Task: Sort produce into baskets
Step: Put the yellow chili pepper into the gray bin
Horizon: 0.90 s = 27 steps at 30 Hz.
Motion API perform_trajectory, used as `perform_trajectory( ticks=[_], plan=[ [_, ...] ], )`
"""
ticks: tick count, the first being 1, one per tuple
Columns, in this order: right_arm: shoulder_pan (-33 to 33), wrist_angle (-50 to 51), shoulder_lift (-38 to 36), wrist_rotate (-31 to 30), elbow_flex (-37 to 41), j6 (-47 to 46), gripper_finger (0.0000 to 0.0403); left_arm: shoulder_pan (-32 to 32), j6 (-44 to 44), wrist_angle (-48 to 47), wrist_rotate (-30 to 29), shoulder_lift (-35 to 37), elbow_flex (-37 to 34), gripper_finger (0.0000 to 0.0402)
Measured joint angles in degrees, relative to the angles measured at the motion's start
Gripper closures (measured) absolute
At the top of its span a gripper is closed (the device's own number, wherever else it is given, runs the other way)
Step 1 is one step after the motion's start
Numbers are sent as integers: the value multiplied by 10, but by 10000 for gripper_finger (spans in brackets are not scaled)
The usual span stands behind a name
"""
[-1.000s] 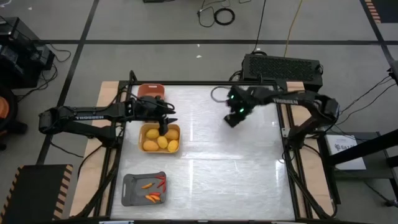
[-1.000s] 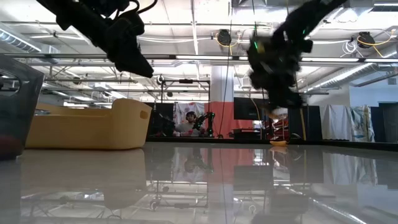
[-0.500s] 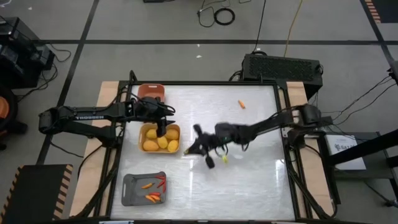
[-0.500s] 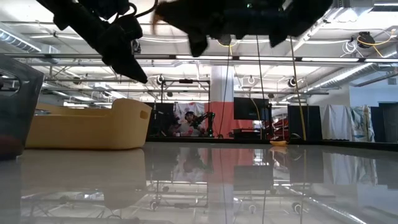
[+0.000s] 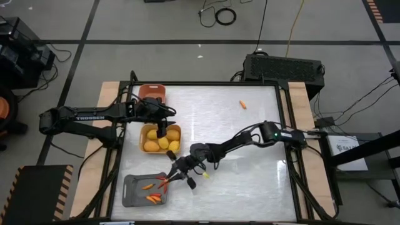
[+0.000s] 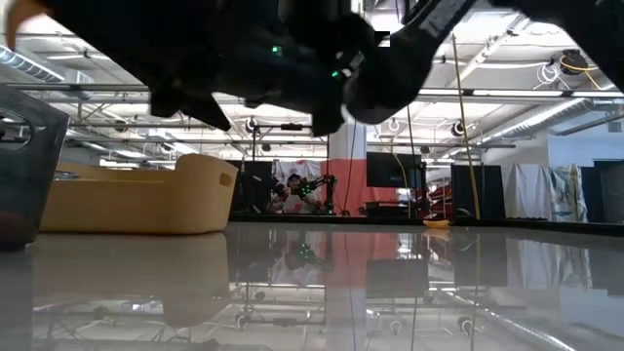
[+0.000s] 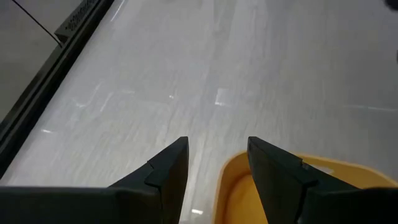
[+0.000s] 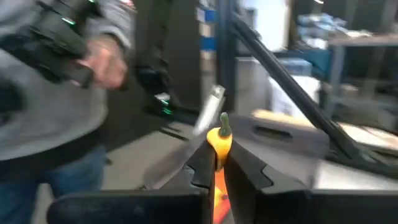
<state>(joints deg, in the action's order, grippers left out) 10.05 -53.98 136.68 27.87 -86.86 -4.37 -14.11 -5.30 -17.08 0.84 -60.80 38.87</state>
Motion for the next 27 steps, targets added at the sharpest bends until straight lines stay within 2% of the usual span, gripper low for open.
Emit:
perform_trajectory(
  ticks=[4, 14, 20, 27],
  plan=[
    [-9, -17, 30, 21, -40, -40, 381, 0, 2, 0, 5, 0, 0, 228],
    [-9, 132, 42, 14, -95, -46, 377, 0, 5, -15, 11, 0, 0, 228],
    [-9, 135, 42, 15, -96, -62, 331, 0, 5, -24, 11, 0, 0, 228],
    [-13, 117, 42, 54, -96, -69, 274, 0, 5, -33, 11, 0, 0, 228]
  ],
)
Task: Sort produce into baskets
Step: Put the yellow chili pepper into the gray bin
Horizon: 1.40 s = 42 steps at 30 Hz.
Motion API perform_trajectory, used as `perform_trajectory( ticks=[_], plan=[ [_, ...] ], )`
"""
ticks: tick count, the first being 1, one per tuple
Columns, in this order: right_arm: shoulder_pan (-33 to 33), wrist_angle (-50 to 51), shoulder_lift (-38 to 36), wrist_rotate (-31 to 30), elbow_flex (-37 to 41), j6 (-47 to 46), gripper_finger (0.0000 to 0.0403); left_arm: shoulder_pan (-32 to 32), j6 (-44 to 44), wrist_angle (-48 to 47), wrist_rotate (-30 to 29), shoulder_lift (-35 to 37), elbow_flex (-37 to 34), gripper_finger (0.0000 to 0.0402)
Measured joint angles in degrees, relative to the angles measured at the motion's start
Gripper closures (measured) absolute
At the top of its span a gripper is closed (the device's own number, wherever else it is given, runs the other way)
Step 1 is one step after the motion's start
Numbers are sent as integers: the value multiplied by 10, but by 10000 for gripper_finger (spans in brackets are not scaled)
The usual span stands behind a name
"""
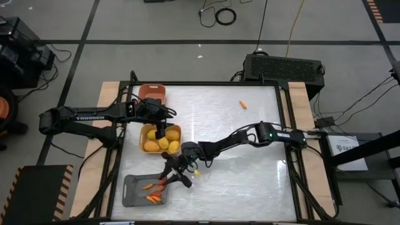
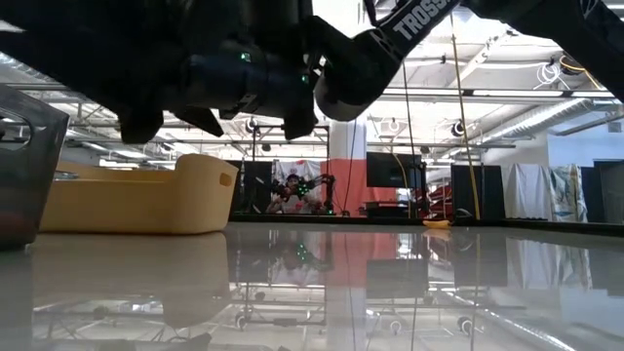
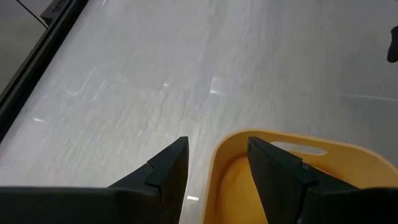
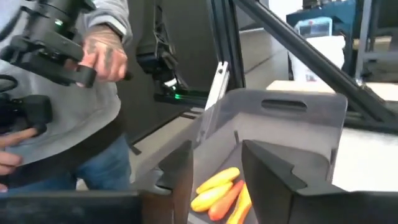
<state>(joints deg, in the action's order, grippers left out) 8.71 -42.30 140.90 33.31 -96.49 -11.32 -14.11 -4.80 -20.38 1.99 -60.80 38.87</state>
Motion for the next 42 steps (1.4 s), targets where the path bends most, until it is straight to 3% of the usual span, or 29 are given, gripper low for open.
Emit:
perform_trajectory(
  ticks=[11, 20, 25, 30, 33, 36, 39, 42],
  plan=[
    [-34, -24, 0, 107, 0, -3, 294, 0, 0, -4, 0, 0, 0, 228],
    [-85, -2, -23, 256, 4, -15, 323, 0, 0, -54, 0, 0, 0, 228],
    [-122, 105, -68, 332, 32, 45, 330, 0, 0, -70, -26, 0, 0, 228],
    [-167, 347, -155, 367, 83, 234, 331, -1, 40, -72, -68, 0, 0, 228],
    [-200, 560, -215, 337, 100, 404, 331, -1, 80, -72, -95, 0, 0, 228],
    [-235, 745, -266, 228, 101, 553, 331, -1, 121, -65, -128, 0, 0, 228],
    [-269, 845, -307, 99, 101, 581, 331, -1, 158, -38, -168, 0, 0, 228],
    [-306, 904, -330, -37, 101, 525, 331, -1, 175, -3, -188, 0, 0, 228]
  ],
)
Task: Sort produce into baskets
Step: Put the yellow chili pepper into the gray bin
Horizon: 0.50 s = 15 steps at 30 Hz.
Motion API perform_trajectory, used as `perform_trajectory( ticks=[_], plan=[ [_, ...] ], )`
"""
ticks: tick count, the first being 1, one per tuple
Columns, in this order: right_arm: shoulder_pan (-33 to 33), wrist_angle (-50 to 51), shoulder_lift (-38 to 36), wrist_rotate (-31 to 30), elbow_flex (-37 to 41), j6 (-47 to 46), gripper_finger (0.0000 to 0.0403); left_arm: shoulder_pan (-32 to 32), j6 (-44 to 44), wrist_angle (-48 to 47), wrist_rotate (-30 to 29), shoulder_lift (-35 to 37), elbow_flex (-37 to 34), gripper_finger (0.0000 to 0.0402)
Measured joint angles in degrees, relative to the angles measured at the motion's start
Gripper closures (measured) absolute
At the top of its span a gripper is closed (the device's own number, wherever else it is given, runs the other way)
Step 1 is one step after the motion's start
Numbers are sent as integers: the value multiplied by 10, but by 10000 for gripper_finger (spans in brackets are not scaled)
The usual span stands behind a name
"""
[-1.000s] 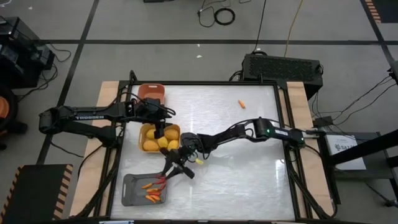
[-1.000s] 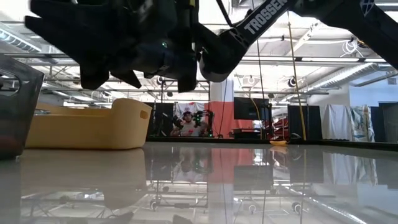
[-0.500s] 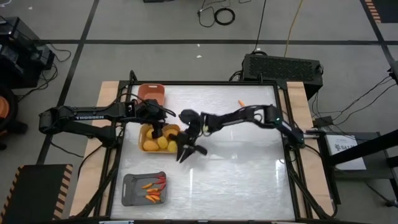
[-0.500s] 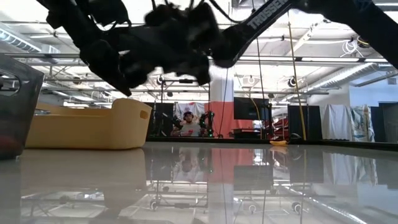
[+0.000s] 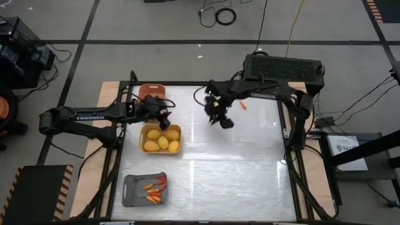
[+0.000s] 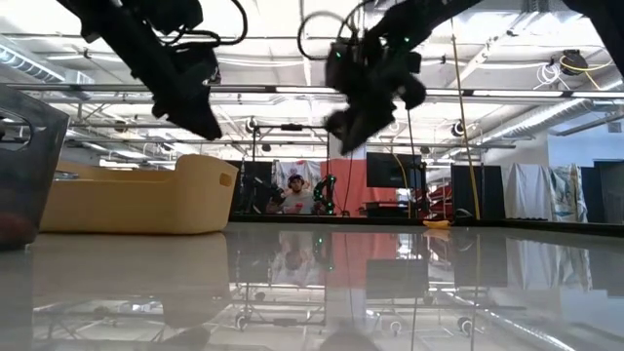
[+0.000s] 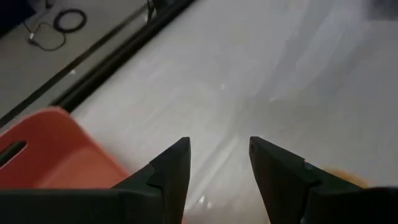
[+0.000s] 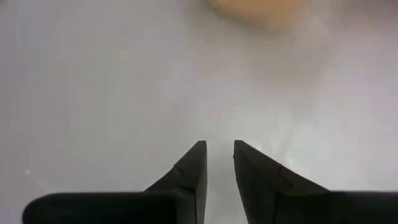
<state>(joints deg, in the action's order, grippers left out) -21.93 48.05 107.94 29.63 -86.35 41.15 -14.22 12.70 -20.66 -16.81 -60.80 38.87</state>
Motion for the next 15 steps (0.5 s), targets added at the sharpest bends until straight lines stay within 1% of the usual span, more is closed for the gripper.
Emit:
perform_trajectory(
  ticks=[3, 5, 7, 9, 11, 15],
  plan=[
    [-52, 30, -4, -111, 0, -82, 331, 0, 21, 35, -1, 0, 0, 228],
    [-98, 51, -3, -162, 0, -127, 329, 0, 47, 50, -1, 0, 0, 228],
    [-147, 65, 4, -177, 0, -177, 327, 0, 73, 57, -3, 0, 0, 228],
    [-196, 79, 13, -177, 0, -235, 324, 0, 95, 57, -5, 0, 0, 228],
    [-237, 84, 19, -177, 0, -269, 318, 0, 109, 57, -8, 0, 0, 228],
    [-287, 68, 29, -175, 0, -319, 291, 0, 110, 58, -23, 0, 0, 228]
  ],
)
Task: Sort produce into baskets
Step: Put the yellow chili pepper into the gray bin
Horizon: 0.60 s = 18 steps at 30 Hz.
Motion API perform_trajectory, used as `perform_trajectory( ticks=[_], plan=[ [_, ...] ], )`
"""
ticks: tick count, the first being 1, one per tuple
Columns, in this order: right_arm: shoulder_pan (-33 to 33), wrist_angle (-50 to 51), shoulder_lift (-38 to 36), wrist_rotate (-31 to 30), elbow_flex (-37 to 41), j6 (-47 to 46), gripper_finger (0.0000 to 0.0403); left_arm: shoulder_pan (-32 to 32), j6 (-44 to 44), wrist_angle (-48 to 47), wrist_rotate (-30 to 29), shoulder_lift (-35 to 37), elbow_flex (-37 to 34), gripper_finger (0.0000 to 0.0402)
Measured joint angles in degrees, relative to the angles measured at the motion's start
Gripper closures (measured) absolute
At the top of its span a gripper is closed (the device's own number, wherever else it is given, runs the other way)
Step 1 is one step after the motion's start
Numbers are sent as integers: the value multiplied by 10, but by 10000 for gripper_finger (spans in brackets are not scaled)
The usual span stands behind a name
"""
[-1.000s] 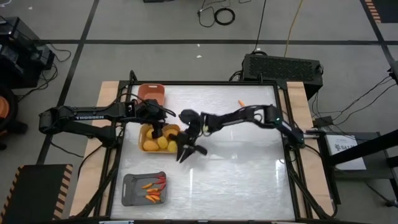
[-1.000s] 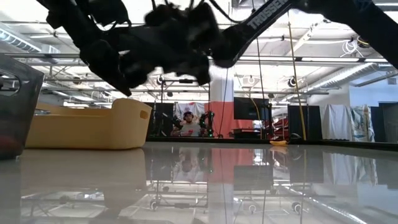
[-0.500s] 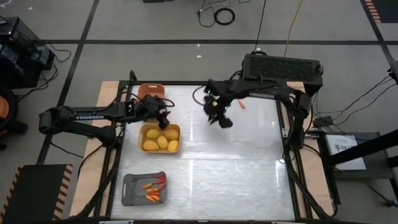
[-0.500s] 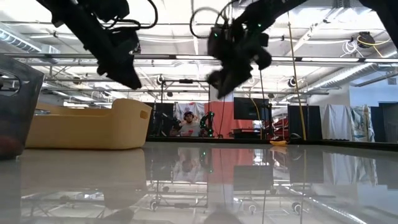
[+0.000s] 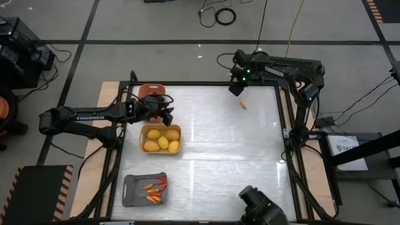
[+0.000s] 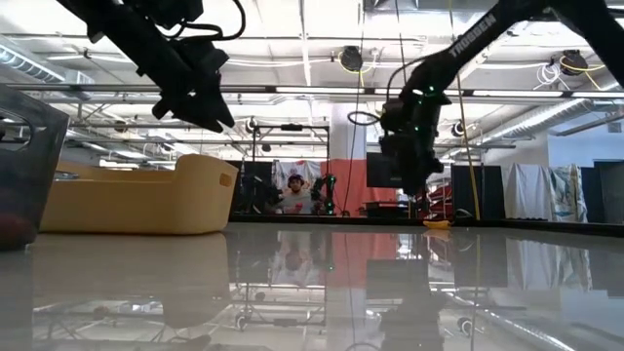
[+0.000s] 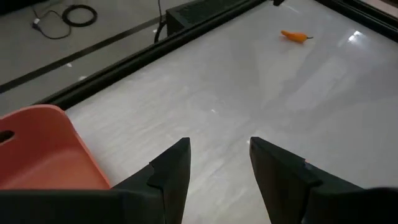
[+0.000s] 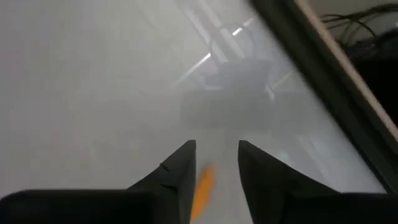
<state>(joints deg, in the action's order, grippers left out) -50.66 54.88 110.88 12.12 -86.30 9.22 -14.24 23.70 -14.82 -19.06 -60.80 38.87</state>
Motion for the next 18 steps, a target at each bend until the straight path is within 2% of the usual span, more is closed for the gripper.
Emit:
perform_trajectory(
  ticks=[9, 13, 18],
  plan=[
    [-6, 2, 47, 1, 14, -56, 196, 0, 0, 6, -9, 0, 0, 228],
    [-1, -4, 47, -2, 48, -85, 184, 0, 0, 3, -9, 0, 0, 228],
    [9, -41, 42, -8, 105, -118, 191, 0, 0, -8, 6, 0, 0, 228]
  ],
)
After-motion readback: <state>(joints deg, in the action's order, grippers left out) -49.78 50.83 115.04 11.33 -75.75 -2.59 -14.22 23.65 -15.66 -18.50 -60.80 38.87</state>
